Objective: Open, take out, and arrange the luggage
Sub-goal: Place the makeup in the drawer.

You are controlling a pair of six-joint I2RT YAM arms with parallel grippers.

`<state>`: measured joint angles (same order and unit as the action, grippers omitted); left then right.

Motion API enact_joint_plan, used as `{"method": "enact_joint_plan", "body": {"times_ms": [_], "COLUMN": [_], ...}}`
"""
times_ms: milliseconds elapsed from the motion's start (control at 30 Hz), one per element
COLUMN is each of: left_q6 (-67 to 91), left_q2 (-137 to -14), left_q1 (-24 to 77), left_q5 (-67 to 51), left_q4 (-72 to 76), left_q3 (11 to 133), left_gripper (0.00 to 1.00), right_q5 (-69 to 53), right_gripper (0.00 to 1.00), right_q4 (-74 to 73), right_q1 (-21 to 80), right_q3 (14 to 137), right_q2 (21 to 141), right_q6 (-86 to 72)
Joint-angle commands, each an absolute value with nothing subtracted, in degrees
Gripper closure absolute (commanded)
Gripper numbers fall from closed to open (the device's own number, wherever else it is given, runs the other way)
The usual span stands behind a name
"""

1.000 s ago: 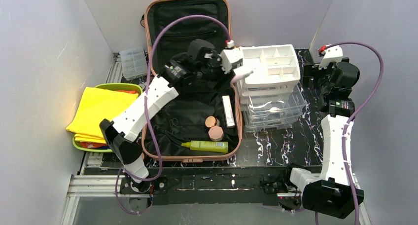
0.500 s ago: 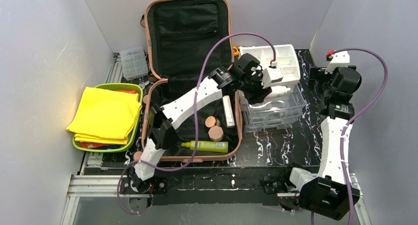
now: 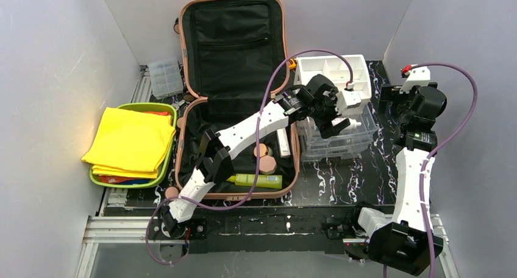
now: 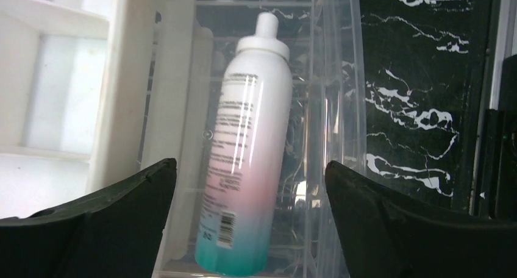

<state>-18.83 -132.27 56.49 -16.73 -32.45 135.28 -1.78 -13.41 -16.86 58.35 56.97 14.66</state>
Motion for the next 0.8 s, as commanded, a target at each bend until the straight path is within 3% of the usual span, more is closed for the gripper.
{"method": "enact_joint_plan", "body": {"times_ms": [0, 567, 633, 767], "left_q6": [-18.63, -8.1, -6.81, -4.71], "left_q2": [-129.11, -114.22, -111.24, -104.92], "left_q1": [56.48, 56.43, 56.44, 56.26], "left_q5": [-14.73, -13.4, -10.54, 6.13], "left_q4": [-30.42, -28.99, -29.59, -32.51], "left_q3": [137.46, 132.74, 130.24, 123.01], "left_gripper": [0.02, 0.02, 0.02, 0.02], "right_q5": [-2.21, -2.55, -2.7, -3.01], "right_gripper": [0.0, 0.0, 0.0, 0.0], "right_q4": [-10.65, -10.03, -10.03, -9.89], "right_q1": [-17.14, -17.14, -17.14, -17.14], "right_q3": [58.19, 57.39, 57.35, 57.22], "right_q2": [55.25, 56.22, 56.32, 56.43], "right_q6": [13.8, 13.54, 13.48, 13.58]}}
